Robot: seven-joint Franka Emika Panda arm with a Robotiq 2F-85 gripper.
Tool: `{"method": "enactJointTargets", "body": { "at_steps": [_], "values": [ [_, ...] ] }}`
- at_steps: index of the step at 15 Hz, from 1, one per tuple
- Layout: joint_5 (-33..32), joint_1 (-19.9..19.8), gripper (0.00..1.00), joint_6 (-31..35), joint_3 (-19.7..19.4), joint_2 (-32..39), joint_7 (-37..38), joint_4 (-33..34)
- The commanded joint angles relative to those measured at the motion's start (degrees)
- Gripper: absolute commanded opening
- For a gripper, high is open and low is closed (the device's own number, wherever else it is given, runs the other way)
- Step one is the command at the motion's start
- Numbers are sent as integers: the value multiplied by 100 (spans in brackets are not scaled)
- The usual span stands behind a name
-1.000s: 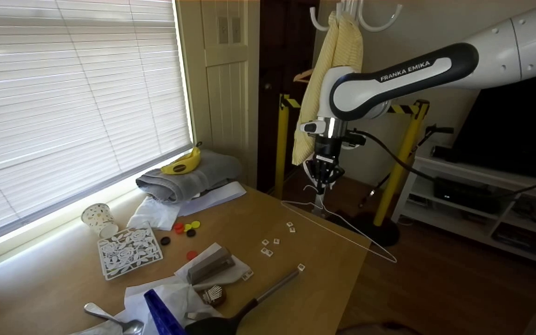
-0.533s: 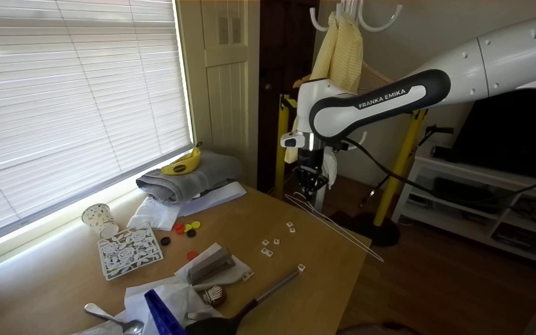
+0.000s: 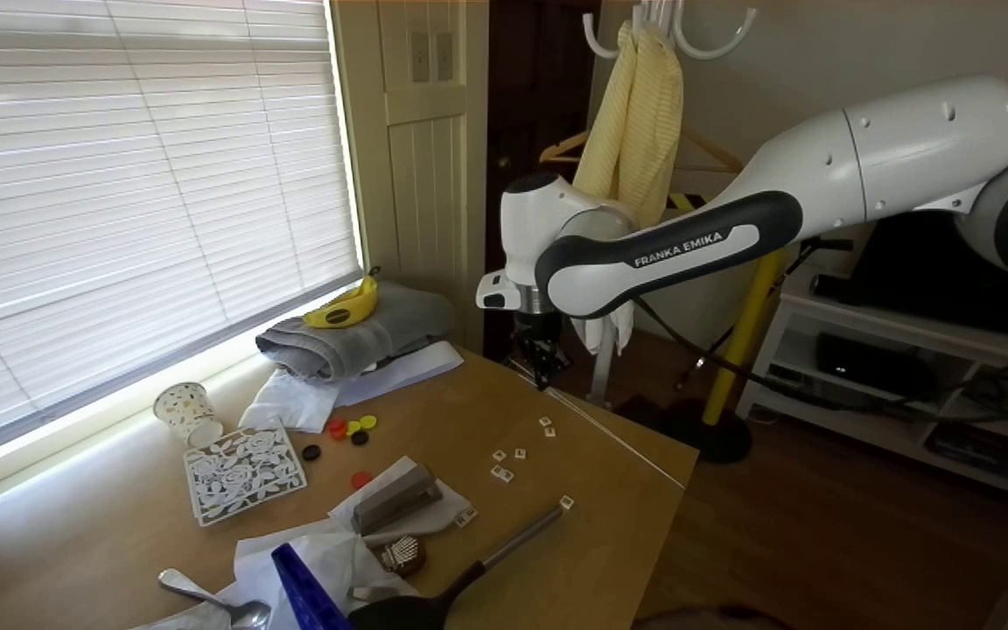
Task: Take the hanger off of the coat hanger
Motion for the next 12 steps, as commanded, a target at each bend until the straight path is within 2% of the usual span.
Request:
{"method": "enactJointTargets", "body": {
  "at_steps": [1,5,7,12],
  "values": [
    [-456,268,1,-241,-174,653,395,923],
    [-688,539,1,-436,-260,1125,646,1564],
    [-677,623,28,-597,-225,1303,632,1863],
    [-499,730,61,-854,-119,1454,503,2320]
  ]
}}
